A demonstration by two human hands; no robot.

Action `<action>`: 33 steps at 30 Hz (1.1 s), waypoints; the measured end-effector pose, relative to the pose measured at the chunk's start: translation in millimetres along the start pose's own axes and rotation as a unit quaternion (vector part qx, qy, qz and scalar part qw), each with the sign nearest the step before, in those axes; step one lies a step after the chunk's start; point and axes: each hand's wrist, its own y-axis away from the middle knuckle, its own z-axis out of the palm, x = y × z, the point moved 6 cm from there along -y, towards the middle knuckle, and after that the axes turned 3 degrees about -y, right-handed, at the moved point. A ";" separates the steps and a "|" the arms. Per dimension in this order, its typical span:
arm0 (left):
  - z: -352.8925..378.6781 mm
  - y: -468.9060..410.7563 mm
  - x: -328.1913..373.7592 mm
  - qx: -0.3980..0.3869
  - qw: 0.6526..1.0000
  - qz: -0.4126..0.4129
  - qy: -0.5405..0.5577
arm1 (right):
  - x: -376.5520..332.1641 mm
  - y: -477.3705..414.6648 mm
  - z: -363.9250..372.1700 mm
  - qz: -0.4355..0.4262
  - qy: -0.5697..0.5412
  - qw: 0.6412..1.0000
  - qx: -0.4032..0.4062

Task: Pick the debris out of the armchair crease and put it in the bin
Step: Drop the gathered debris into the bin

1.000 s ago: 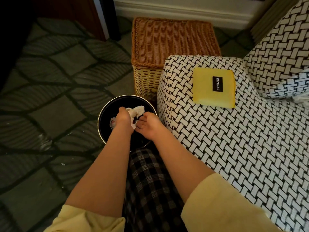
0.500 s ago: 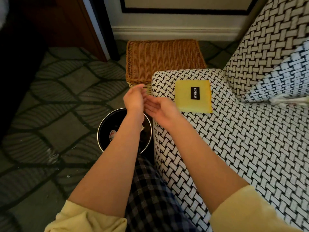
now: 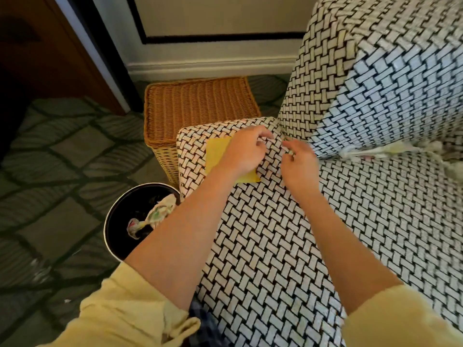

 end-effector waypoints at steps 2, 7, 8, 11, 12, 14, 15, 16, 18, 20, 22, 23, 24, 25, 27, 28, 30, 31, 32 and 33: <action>18.2 -13.6 13.2 -0.055 0.990 0.069 -0.111 | 29.3 1.9 -2.8 -0.054 0.154 0.986 -0.039; 66.4 -54.3 24.2 -0.163 0.890 0.179 -0.387 | 53.2 -10.6 -3.7 -0.058 0.217 0.972 -0.064; 73.9 -60.1 20.9 -0.183 0.876 0.180 -0.409 | 55.4 -15.7 -2.7 -0.050 0.228 0.969 -0.082; 82.7 -69.5 10.2 -0.223 0.858 0.182 -0.425 | 57.0 -26.6 -2.1 -0.041 0.238 0.962 -0.128; 84.5 -74.9 8.6 -0.228 0.856 0.182 -0.428 | 60.1 -32.2 -2.4 -0.028 0.237 0.961 -0.139; 86.3 -83.8 7.1 -0.236 0.846 0.173 -0.446 | 63.0 -41.9 -0.2 -0.003 0.245 0.954 -0.172; 86.7 -87.2 7.9 -0.239 0.843 0.163 -0.453 | 63.8 -47.0 1.5 0.003 0.252 0.949 -0.188; 87.0 -89.4 8.9 -0.245 0.842 0.152 -0.456 | 64.1 -51.9 2.5 0.007 0.257 0.945 -0.202; 86.9 -86.0 11.8 -0.258 0.849 0.129 -0.442 | 63.0 -56.3 0.1 0.008 0.263 0.937 -0.232; 86.7 -74.2 12.3 -0.272 0.862 0.122 -0.411 | 61.9 -58.7 1.5 0.014 0.246 0.934 -0.258; 87.0 -58.9 18.0 -0.274 0.872 0.126 -0.385 | 56.1 -56.8 1.0 0.018 0.225 0.933 -0.279; 88.4 -50.1 22.5 -0.273 0.875 0.126 -0.379 | 54.0 -51.9 -1.2 0.019 0.217 0.934 -0.284; 90.2 -42.6 26.1 -0.267 0.876 0.126 -0.381 | 51.7 -46.7 -2.0 0.009 0.225 0.931 -0.287; 92.3 -36.5 29.2 -0.256 0.877 0.129 -0.387 | 48.5 -41.1 -2.7 -0.012 0.247 0.926 -0.284; 98.3 -25.8 33.8 -0.243 0.880 0.131 -0.387 | 47.2 -31.3 -5.4 -0.055 0.288 0.922 -0.254; 99.6 -23.3 36.9 -0.238 0.884 0.133 -0.380 | 46.1 -28.3 -8.5 -0.074 0.296 0.923 -0.233; 101.3 -19.4 41.4 -0.238 0.897 0.130 -0.350 | 45.5 -24.0 -14.9 -0.093 0.302 0.927 -0.200; 102.0 -17.7 42.8 -0.240 0.903 0.123 -0.336 | 45.8 -23.0 -17.3 -0.103 0.304 0.928 -0.188; 103.2 -16.8 42.9 -0.238 0.908 0.119 -0.324 | 45.9 -22.8 -20.6 -0.113 0.301 0.930 -0.178; 105.5 -16.8 43.5 -0.234 0.912 0.117 -0.315 | 46.3 -22.8 -24.3 -0.127 0.303 0.929 -0.170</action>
